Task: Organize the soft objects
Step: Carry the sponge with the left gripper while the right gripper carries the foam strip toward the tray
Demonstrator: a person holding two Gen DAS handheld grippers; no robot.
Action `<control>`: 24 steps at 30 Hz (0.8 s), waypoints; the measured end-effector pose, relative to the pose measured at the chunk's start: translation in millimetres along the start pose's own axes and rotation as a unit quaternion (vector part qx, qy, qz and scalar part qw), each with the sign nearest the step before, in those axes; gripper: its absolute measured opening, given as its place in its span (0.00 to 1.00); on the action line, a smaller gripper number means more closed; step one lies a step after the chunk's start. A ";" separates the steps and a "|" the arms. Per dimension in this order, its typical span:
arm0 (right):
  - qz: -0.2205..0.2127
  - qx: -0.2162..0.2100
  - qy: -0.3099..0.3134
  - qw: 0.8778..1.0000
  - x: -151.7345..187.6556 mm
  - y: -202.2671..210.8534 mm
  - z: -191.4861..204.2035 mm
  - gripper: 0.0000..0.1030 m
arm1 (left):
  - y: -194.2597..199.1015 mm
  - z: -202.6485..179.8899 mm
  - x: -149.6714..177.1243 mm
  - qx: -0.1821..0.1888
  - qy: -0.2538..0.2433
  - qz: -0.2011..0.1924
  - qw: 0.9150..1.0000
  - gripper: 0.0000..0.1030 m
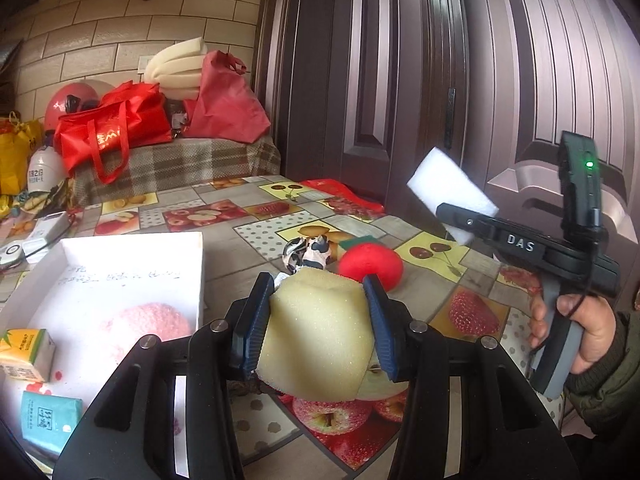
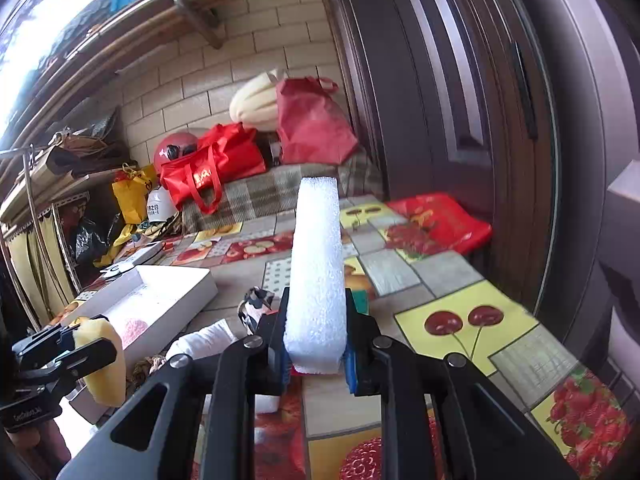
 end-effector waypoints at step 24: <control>0.002 -0.047 0.058 0.997 9.8 7.7 66.4 0.18 | 45.9 40.1 5.4 -0.069 0.018 -0.039 0.997 0.44</control>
Point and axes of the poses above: each gripper's, at about its wrist camera, not at the fingertips, and y roughly against the way its jaws point, z to its left, x to its underside, the point moved 5 cm from there along -y, roughly the way its jaws point, and after that the axes turned 14 degrees about x, right-handed, at the moved point
